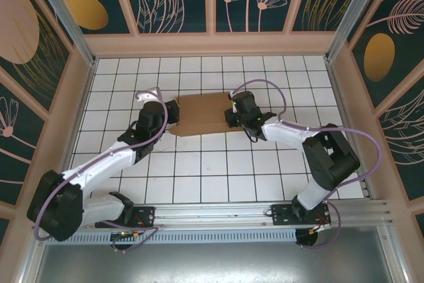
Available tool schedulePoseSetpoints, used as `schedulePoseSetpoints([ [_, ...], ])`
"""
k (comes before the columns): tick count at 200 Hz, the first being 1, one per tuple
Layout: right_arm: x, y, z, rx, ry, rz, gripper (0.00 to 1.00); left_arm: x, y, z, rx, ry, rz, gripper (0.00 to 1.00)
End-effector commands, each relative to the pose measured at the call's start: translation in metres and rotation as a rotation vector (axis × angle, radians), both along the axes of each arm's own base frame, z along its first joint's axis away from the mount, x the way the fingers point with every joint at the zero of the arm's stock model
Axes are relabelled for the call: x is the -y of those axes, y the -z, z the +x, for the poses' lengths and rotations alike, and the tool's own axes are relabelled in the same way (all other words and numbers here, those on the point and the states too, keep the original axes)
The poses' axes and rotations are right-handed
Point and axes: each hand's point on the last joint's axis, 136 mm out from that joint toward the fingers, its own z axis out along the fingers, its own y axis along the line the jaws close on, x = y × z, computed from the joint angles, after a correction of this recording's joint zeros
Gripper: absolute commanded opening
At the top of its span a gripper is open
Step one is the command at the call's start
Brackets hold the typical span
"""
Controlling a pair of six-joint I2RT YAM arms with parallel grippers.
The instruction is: Fold the paper box
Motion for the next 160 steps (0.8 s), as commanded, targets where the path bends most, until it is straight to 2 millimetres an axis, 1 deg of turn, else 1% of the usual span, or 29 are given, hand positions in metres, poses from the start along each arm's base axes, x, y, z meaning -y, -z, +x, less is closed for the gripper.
schedulePoseSetpoints([
  [1, 0.008, -0.025, 0.002, 0.027, 0.016, -0.012, 0.31, 0.007, 0.009, -0.001, -0.062, 0.039, 0.021, 0.37],
  [16, 0.009, -0.043, 0.005, 0.056, 0.025, 0.009, 0.33, 0.008, 0.014, -0.002, -0.081, 0.044, 0.006, 0.38],
  [25, 0.010, -0.052, 0.006, 0.067, 0.027, 0.024, 0.37, 0.007, 0.018, -0.003, -0.097, 0.041, 0.002, 0.38],
  [45, 0.014, -0.069, 0.009, 0.081, 0.038, 0.060, 0.49, 0.001, 0.029, -0.004, -0.142, 0.032, -0.004, 0.40],
  [57, 0.020, -0.075, 0.011, 0.087, 0.050, 0.069, 0.61, -0.005, 0.039, -0.006, -0.173, 0.022, -0.016, 0.40],
  [62, 0.022, -0.077, 0.013, 0.085, 0.056, 0.074, 0.64, -0.006, 0.042, -0.006, -0.184, 0.027, -0.027, 0.40],
  [72, 0.028, -0.076, 0.016, 0.071, 0.071, 0.071, 0.66, -0.007, 0.050, -0.007, -0.209, 0.035, -0.052, 0.40],
  [82, 0.027, -0.071, 0.016, 0.043, 0.076, 0.067, 0.67, -0.004, 0.055, -0.007, -0.227, 0.050, -0.078, 0.40],
  [83, 0.033, -0.070, 0.019, 0.040, 0.091, 0.066, 0.67, -0.003, 0.055, -0.007, -0.228, 0.053, -0.080, 0.40],
  [85, 0.038, -0.069, 0.022, 0.032, 0.106, 0.065, 0.68, -0.001, 0.056, -0.008, -0.233, 0.060, -0.087, 0.39],
  [102, 0.054, -0.051, 0.028, -0.058, 0.169, 0.061, 0.70, 0.012, 0.062, -0.009, -0.274, 0.121, -0.124, 0.40],
  [110, 0.061, -0.044, 0.029, -0.091, 0.201, 0.065, 0.71, 0.018, 0.065, -0.010, -0.301, 0.140, -0.139, 0.43],
  [123, 0.072, -0.035, 0.030, -0.131, 0.249, 0.083, 0.71, 0.022, 0.070, -0.012, -0.347, 0.149, -0.158, 0.52],
  [136, 0.085, -0.029, 0.031, -0.153, 0.305, 0.100, 0.71, 0.026, 0.073, -0.014, -0.378, 0.155, -0.187, 0.55],
  [160, 0.086, -0.021, 0.023, -0.225, 0.294, 0.201, 0.72, 0.032, 0.075, -0.018, -0.406, 0.170, -0.268, 0.59],
])
